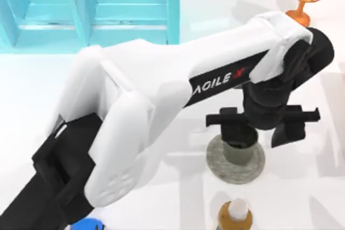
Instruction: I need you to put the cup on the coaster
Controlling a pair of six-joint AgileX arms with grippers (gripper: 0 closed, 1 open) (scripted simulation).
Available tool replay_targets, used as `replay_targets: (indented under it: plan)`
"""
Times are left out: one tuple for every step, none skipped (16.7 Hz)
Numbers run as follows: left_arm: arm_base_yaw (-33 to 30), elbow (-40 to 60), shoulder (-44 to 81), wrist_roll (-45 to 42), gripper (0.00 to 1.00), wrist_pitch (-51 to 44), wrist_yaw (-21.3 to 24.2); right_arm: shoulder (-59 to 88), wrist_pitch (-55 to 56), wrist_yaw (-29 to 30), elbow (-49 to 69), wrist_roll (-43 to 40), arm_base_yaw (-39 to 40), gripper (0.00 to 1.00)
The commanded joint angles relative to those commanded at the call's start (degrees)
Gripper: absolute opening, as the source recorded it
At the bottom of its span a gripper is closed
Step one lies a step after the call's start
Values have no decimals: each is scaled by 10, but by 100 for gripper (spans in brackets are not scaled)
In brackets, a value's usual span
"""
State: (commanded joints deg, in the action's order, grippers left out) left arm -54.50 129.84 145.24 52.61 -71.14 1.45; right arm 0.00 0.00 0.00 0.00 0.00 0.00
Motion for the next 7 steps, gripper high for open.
replay_targets:
  plan:
    - [0,0,0,0,98,0,0,0,0,0,0,0,0,100]
    - [0,0,0,0,100,0,0,0,0,0,0,0,0,100]
    - [0,0,0,0,100,0,0,0,0,0,0,0,0,100]
    - [0,0,0,0,100,0,0,0,0,0,0,0,0,100]
    - [0,0,0,0,100,0,0,0,0,0,0,0,0,100]
    - [0,0,0,0,100,0,0,0,0,0,0,0,0,100]
    - [0,0,0,0,100,0,0,0,0,0,0,0,0,100]
